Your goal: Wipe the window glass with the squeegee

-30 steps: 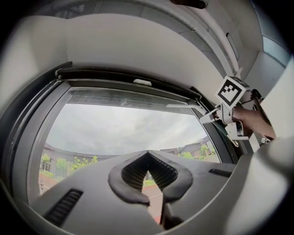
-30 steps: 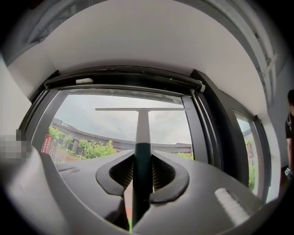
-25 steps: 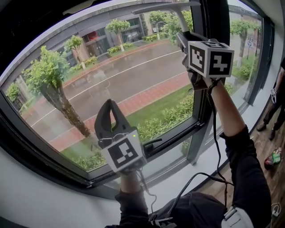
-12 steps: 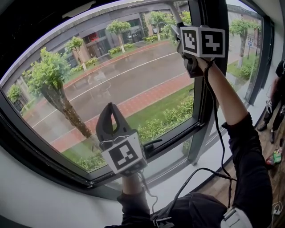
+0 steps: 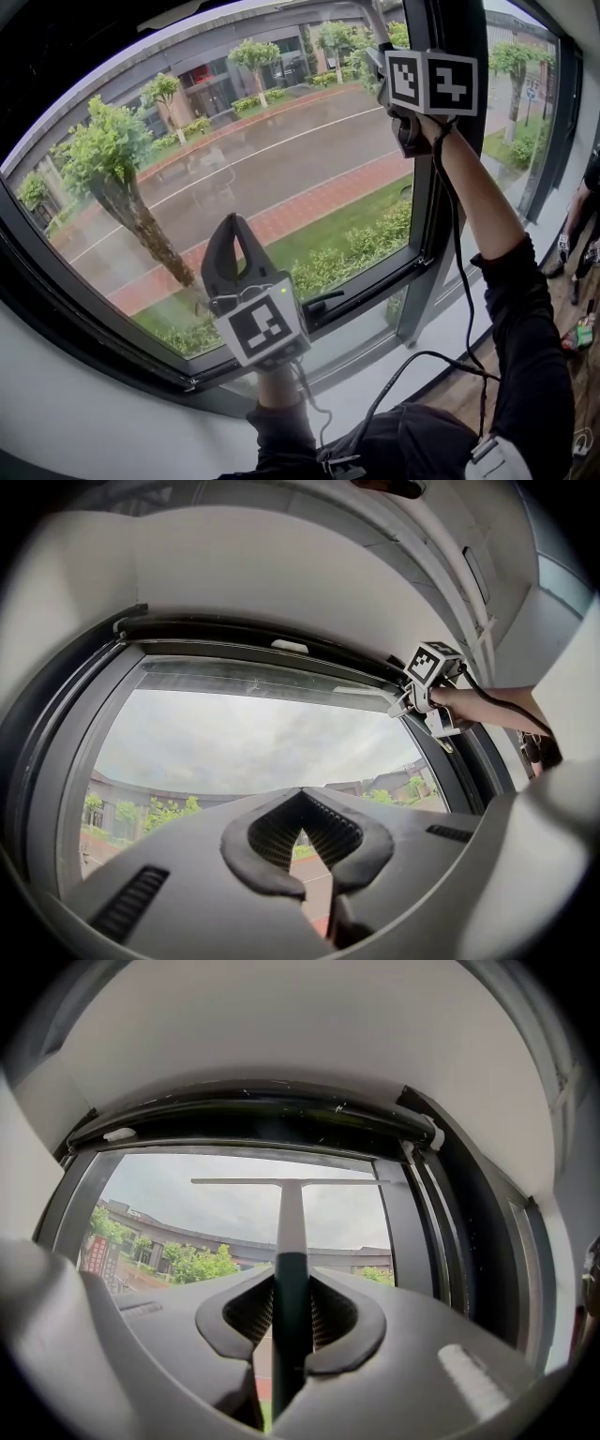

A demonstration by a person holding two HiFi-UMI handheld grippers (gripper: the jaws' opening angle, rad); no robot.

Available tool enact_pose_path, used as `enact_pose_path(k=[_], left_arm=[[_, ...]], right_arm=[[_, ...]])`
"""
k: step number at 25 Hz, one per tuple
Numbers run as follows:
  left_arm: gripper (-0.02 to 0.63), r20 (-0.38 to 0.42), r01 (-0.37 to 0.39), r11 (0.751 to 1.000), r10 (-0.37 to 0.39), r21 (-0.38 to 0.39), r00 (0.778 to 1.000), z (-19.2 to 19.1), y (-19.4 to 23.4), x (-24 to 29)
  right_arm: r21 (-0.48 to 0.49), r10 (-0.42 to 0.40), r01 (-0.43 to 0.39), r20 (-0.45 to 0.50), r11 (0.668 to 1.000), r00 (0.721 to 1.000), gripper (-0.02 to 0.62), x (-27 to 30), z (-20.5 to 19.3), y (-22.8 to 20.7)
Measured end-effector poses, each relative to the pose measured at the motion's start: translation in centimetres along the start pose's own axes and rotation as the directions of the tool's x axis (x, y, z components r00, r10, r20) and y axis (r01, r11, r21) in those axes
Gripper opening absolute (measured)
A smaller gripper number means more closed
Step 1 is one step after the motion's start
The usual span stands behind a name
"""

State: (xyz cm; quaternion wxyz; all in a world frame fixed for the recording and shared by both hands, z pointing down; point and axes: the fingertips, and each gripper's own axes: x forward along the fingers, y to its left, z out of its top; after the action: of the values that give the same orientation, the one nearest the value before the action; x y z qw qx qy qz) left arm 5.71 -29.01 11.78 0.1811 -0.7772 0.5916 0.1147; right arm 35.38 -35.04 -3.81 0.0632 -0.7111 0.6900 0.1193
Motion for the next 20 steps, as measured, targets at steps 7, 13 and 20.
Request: enact_pose_path(k=[7,13,20], left_arm=[[0.0,0.0,-0.001,1.0,0.001,-0.001,1.0,-0.1,-0.11,0.02],[0.0,0.012,-0.01,1.0,0.01,-0.004,1.0,-0.1,0.3,0.12],[0.0,0.007,-0.008,1.0,0.008,-0.002,1.0,-0.36,0.26,-0.09]], right_arm=[[-0.008,0.001,-0.001,-0.006,1.0,1.0,0.072,0.18,-0.37,-0.16],[-0.021,-0.003,0.003,-0.002,1.0,1.0,0.072,0.3,-0.34,-0.05],[-0.016,0.003,-0.003,-0.006,1.0,1.0,0.072,0.39,-0.67,0.01]])
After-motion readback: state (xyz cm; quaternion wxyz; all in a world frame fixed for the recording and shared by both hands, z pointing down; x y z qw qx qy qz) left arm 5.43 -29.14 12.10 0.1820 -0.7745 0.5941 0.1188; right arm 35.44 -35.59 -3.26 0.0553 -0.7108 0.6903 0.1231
